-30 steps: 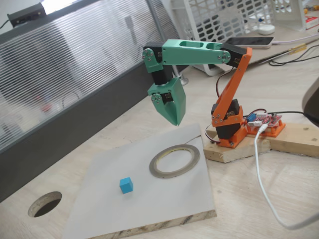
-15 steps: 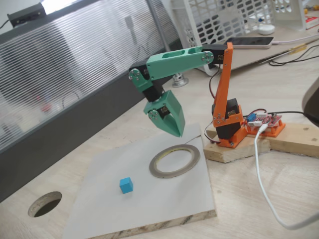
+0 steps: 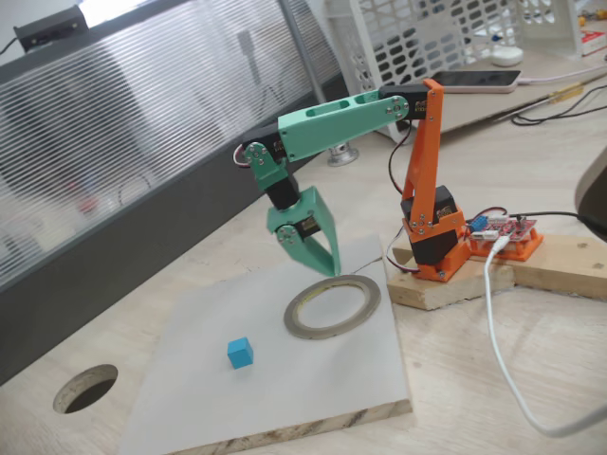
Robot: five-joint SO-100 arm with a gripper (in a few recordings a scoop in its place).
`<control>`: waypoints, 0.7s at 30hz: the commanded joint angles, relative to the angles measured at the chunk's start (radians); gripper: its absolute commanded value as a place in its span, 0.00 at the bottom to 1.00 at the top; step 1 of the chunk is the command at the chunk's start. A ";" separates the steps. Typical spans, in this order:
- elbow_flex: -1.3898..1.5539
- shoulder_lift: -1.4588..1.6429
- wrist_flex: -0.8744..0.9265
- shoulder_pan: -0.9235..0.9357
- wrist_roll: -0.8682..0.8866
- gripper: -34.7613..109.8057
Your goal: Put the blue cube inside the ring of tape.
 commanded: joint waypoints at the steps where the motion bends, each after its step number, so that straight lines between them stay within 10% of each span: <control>1: -0.021 0.015 -0.110 -0.021 0.006 0.26; 21: -0.227 -0.302 -0.374 -0.023 0.006 0.26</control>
